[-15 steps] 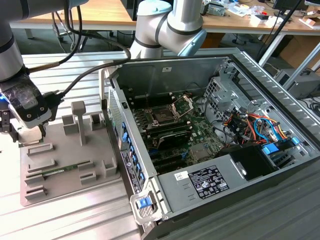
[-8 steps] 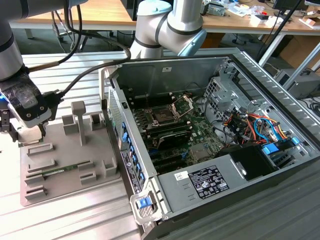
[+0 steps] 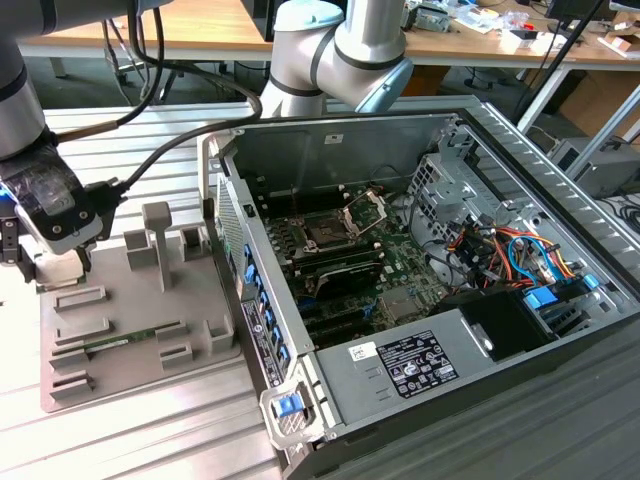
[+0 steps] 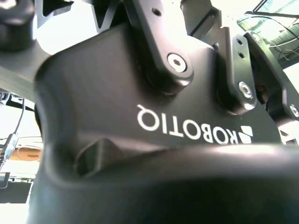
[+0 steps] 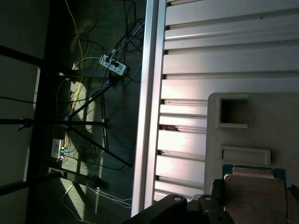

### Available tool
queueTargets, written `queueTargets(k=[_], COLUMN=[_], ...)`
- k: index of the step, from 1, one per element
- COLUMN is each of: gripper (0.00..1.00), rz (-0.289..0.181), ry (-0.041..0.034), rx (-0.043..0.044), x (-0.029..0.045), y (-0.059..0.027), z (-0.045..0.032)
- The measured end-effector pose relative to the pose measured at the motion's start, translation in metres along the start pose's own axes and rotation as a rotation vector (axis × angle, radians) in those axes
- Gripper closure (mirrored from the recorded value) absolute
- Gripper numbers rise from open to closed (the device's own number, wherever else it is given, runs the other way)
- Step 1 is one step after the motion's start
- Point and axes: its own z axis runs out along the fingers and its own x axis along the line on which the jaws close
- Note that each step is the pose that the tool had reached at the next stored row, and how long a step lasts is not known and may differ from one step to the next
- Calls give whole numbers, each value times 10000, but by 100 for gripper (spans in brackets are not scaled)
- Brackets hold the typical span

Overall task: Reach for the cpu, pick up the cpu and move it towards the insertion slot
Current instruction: 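Pick up the cpu and move it towards the insertion slot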

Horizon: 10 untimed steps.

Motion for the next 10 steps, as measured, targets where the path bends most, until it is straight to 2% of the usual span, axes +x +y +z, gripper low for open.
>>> queueTargets(k=[10], gripper=[46], rz=[0], ry=[0], rx=[-4], x=[0], y=[1], z=[-27])
